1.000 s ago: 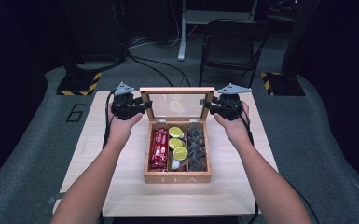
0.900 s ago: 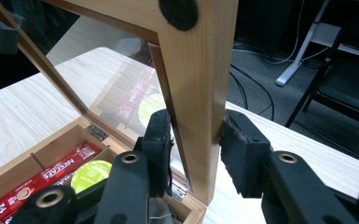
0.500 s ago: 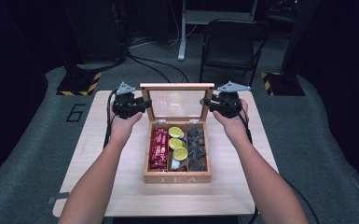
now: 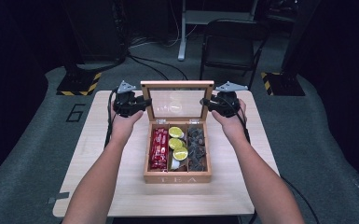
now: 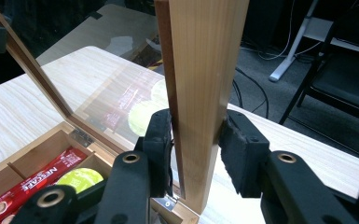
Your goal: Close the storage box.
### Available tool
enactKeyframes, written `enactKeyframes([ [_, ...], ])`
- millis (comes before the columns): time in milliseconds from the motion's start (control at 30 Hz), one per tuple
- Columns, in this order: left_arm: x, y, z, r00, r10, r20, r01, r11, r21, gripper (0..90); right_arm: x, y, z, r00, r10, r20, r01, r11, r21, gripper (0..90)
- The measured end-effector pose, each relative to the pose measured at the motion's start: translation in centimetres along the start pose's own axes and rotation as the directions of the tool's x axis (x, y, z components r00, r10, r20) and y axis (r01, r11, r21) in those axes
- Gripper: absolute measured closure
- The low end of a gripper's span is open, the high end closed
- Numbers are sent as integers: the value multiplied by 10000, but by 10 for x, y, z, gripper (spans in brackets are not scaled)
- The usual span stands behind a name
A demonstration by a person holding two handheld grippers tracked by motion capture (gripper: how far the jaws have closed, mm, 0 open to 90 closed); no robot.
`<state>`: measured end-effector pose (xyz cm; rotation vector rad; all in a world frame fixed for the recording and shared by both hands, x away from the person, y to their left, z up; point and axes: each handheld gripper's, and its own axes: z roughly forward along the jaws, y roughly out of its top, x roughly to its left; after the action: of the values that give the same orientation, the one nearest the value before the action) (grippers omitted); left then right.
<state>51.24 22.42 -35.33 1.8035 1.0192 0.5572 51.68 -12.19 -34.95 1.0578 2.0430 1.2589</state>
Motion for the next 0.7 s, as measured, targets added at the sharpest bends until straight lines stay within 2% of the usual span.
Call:
enactKeyframes([
  [500, 2, 2, 3, 9999, -119, -45, 119, 9999, 25, 636, -3, -1, 7, 10000, -23, -7, 24, 10000, 82, 635],
  [700, 2, 2, 5, 9991, -413, -39, 412, 9991, -88, 634, -5, 0, 8, 10000, 62, -53, -62, 9999, 121, 646],
])
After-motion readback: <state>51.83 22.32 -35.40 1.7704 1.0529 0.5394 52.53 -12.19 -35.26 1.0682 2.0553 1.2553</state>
